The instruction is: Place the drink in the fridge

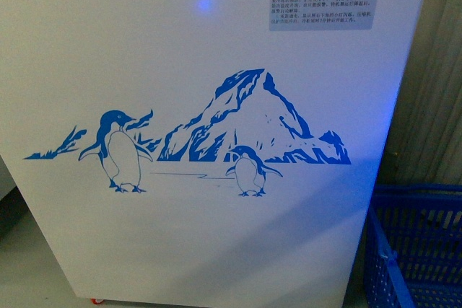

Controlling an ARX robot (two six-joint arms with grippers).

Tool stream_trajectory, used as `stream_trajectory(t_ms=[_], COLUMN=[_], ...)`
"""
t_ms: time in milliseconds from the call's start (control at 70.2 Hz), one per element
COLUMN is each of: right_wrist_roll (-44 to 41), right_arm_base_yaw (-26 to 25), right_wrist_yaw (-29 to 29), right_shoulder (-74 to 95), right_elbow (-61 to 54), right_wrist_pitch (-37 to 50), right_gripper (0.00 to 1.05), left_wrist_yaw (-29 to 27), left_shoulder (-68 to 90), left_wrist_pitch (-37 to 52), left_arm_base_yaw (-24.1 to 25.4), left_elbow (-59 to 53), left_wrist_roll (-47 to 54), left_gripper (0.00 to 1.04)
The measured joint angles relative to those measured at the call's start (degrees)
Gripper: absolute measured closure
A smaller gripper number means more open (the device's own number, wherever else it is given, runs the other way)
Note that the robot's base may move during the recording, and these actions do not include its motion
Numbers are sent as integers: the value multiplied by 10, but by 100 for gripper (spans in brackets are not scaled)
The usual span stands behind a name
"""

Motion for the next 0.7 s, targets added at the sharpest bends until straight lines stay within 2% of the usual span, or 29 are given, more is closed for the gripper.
stream_trajectory(t_ms=[327, 541, 698], right_wrist_roll=[-7, -5, -2], right_arm_base_yaw=[2, -4, -31], right_wrist_yaw=[54, 61, 70], right_shoulder=[32, 30, 9], right_elbow=[48, 49, 27], right_wrist_pitch=[-37, -40, -34], right_gripper=[8, 32, 53], left_wrist_yaw=[0, 0, 0], left_shoulder=[0, 0, 0], left_wrist_pitch=[0, 0, 0], left_arm_base_yaw=[0, 0, 0], left_elbow=[0, 0, 0], left_wrist_roll=[0, 0, 0], left_gripper=[8, 8, 8])
